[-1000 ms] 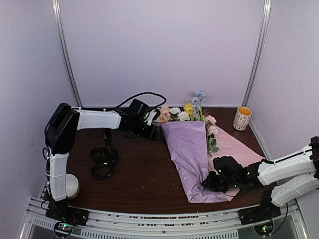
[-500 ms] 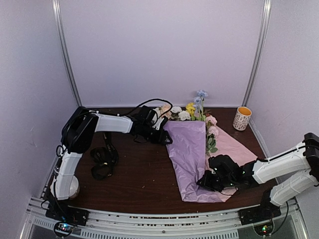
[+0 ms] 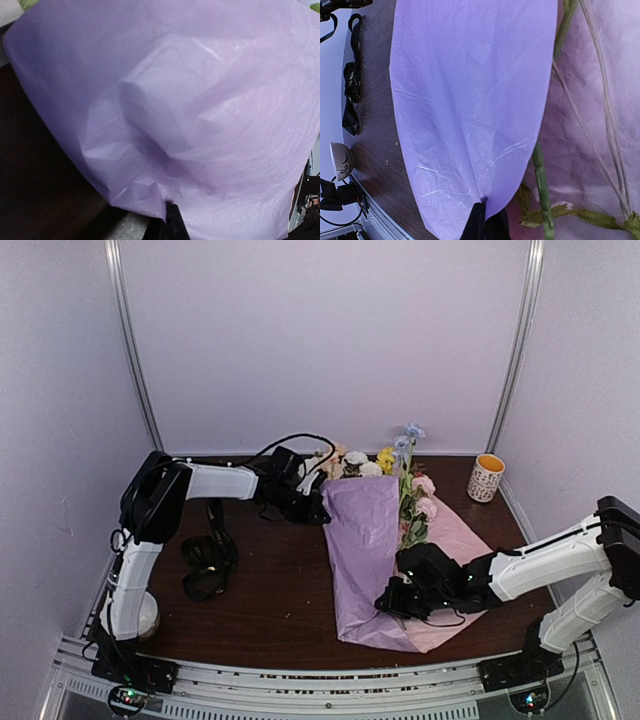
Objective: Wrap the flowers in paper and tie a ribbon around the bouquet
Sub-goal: Press the fold line on the 2/3-folded wrapping paper.
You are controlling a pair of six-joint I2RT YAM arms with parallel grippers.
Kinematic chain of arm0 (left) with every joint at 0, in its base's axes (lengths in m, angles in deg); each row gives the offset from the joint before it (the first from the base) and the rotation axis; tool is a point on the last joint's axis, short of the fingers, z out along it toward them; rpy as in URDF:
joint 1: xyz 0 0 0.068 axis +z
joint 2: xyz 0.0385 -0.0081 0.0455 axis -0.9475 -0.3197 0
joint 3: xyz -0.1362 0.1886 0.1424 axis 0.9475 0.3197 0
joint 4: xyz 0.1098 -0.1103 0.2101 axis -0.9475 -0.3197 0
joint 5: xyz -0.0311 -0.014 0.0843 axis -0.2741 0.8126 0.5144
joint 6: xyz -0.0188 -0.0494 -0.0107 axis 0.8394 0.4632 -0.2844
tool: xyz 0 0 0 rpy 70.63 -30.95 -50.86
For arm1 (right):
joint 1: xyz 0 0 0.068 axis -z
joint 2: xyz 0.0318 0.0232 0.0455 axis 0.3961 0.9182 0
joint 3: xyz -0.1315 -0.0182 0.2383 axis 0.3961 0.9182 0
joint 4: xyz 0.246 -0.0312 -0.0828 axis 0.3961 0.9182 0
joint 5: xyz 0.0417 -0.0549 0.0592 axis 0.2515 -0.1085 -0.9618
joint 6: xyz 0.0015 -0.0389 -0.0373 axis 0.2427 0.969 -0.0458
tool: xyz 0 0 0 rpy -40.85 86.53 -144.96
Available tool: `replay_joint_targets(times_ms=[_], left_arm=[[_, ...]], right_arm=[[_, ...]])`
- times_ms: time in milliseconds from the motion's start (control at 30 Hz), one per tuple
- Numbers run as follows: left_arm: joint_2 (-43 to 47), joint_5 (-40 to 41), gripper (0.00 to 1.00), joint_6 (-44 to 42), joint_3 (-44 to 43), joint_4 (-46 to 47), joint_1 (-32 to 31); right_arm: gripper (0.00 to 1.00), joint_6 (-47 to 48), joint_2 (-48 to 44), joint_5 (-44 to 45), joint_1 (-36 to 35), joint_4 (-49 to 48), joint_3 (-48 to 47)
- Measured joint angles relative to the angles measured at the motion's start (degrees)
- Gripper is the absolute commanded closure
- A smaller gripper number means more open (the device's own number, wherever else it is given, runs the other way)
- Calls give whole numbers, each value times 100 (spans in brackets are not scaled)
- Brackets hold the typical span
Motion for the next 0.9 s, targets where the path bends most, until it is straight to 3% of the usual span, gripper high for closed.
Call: replay_joint_targets(times_ms=[100,300,400,533,633,800,900], left_arm=[[0,105,98,-232,-166,-280,90],[0,568,56,-629,-435,-638,293],[96,800,44,-892,-490,-691,490],[844,1209,44,-1316,177,-595,577],[1873,1646,53,-1773,1069,-400,315],[3508,1888,59,-2632,2465,199,-1005],[3718,1862,61,-3158,2900,254,-1921]], right_arm=[[100,2,243,-2,-20,-37,-280],[100,92,732,-120,-55,24,-680],[100,85,745,-142,-74,87,-678],[100,44,741,-140,-76,90,-658],[100,17,748,-138,-76,83,-654],[100,-83,809,-153,-72,-131,-584],[100,-181,846,-160,-72,-337,-479]])
